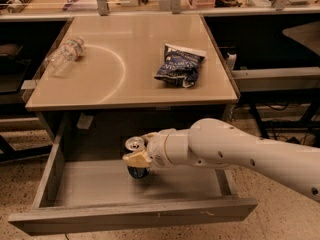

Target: Place pepsi can into top drawer

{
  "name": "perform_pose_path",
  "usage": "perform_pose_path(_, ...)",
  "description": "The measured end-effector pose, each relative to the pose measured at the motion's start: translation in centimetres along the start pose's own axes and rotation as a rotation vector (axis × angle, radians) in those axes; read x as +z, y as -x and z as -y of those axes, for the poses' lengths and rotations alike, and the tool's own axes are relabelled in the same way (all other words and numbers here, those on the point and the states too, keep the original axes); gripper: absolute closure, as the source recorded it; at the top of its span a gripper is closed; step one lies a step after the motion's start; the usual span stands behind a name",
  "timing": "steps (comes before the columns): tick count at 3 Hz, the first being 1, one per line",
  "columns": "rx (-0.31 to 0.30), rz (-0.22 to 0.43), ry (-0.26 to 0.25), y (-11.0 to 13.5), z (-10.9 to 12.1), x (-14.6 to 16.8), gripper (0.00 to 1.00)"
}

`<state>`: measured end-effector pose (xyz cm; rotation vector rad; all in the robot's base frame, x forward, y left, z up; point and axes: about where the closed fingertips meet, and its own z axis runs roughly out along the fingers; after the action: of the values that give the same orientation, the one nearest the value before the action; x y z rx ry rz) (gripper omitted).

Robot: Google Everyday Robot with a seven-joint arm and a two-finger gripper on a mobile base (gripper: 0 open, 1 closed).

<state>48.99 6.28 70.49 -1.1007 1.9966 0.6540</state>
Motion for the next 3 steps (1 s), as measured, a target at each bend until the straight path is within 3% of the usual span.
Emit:
perform_pose_path(1,-0.035,-0.007,-0.025,-0.3,1.7,0.5,1.00)
perform_pose_path(3,-0.008,0.001,-0.068,-2.1,3.2,1.4,1.00)
